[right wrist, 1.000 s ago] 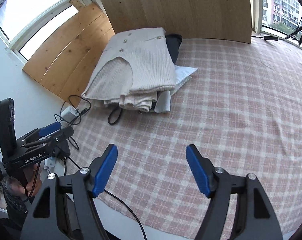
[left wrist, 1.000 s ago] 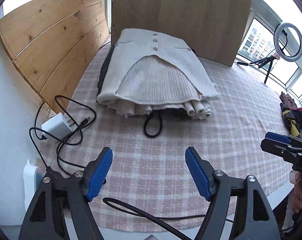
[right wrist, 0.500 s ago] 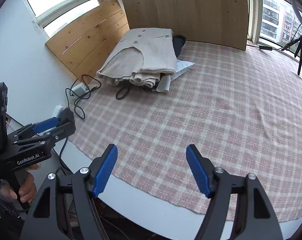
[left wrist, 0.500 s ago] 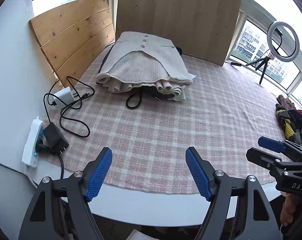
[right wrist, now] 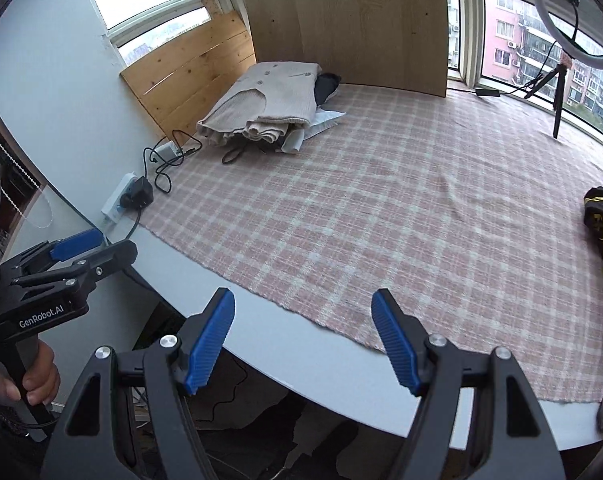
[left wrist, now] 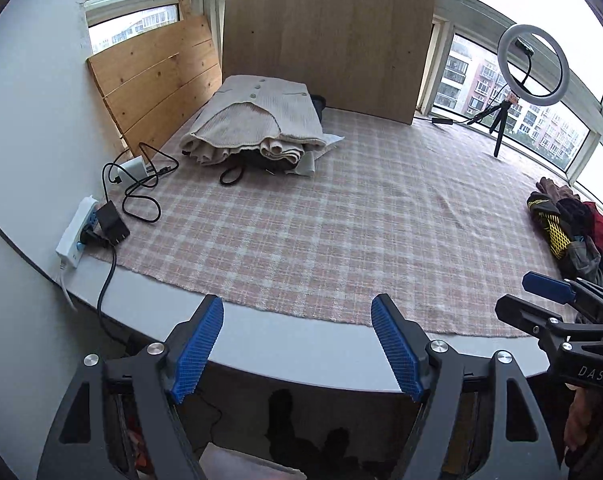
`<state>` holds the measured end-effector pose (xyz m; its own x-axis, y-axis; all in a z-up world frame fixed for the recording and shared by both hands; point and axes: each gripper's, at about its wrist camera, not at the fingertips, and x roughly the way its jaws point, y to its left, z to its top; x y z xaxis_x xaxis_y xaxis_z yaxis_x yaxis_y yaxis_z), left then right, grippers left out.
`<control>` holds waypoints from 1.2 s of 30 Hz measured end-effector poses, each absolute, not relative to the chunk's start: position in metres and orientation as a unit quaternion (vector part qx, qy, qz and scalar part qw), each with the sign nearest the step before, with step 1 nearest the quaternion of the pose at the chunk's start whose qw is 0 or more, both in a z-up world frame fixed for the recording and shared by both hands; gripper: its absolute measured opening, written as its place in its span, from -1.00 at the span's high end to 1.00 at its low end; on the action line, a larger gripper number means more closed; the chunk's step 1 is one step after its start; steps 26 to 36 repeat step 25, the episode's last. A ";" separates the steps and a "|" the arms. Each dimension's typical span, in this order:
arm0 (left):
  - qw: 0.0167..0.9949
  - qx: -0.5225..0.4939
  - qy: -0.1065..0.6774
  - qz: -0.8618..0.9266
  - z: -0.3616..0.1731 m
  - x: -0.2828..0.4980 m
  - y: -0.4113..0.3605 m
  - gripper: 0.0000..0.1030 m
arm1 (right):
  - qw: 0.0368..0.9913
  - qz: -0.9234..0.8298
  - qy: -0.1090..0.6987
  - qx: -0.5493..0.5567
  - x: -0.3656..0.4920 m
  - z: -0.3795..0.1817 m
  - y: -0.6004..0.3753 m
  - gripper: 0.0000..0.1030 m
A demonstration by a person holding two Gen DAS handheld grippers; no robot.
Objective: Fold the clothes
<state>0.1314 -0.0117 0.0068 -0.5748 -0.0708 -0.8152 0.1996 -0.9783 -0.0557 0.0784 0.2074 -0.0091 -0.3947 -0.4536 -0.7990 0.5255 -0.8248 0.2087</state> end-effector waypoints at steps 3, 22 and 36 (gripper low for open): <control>0.086 0.456 0.083 -0.882 0.009 0.139 -0.003 -0.45 | 0.293 -0.836 0.037 0.463 0.082 -0.007 0.221 -0.36; 0.093 0.432 0.074 -0.894 0.034 0.149 0.011 -0.45 | 0.290 -0.839 0.023 0.459 0.088 -0.003 0.254 -0.36; 0.094 0.434 0.073 -0.893 0.034 0.148 0.011 -0.45 | 0.289 -0.839 0.020 0.461 0.086 -0.004 0.257 -0.36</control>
